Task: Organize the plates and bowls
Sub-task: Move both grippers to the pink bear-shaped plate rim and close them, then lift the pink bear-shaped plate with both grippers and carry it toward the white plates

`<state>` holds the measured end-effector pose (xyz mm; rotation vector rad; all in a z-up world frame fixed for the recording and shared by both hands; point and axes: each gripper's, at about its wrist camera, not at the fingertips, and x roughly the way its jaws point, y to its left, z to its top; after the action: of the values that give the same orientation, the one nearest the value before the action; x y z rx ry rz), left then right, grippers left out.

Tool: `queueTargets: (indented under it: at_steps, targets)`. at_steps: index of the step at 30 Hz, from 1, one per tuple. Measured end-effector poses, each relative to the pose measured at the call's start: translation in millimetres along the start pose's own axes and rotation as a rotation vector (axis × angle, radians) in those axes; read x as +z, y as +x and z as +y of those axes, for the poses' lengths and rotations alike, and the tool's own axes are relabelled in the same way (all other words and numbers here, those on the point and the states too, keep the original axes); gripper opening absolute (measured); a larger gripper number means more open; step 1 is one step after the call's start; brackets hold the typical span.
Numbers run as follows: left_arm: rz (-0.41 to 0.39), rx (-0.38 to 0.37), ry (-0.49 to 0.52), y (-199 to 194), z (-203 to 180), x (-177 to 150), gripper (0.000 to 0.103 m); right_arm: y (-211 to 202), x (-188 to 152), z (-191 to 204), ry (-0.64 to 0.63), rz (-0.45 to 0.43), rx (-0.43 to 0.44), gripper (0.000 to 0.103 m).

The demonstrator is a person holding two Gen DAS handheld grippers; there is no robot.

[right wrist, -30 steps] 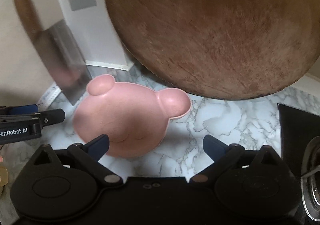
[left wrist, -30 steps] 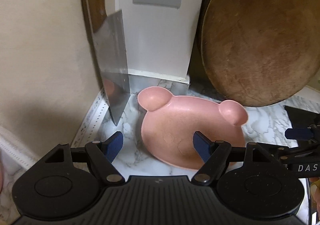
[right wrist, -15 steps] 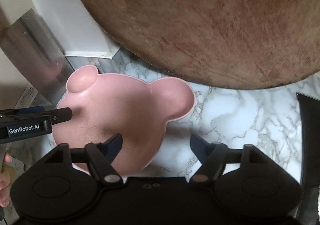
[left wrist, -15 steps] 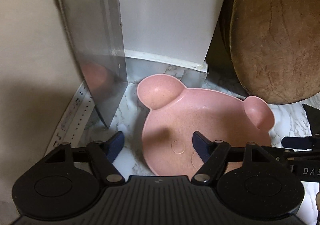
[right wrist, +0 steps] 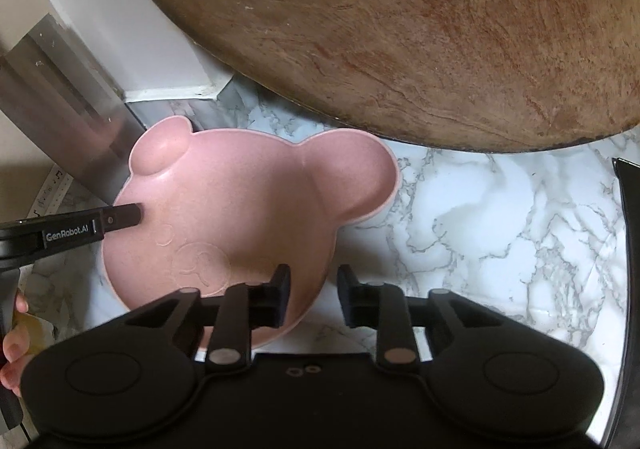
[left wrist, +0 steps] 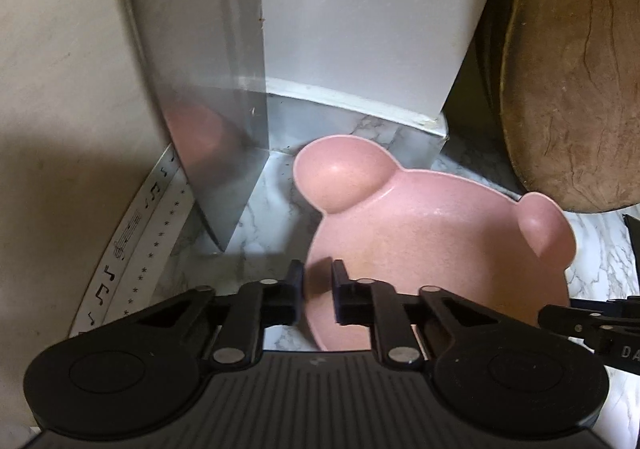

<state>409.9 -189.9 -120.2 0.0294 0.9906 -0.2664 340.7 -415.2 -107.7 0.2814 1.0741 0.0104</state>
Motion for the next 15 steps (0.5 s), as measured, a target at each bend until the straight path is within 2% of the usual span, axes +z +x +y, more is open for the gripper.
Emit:
queueTargets:
  at_steps: [8, 15]
  targets:
    - [-0.014, -0.002, 0.000, -9, 3, -7, 0.010, -3, -3, 4, -0.019, -0.002, -0.013, 0.015]
    - [-0.007, 0.000, 0.014, -25, 2, -14, 0.010, -16, -9, 11, -0.056, -0.006, -0.012, 0.014]
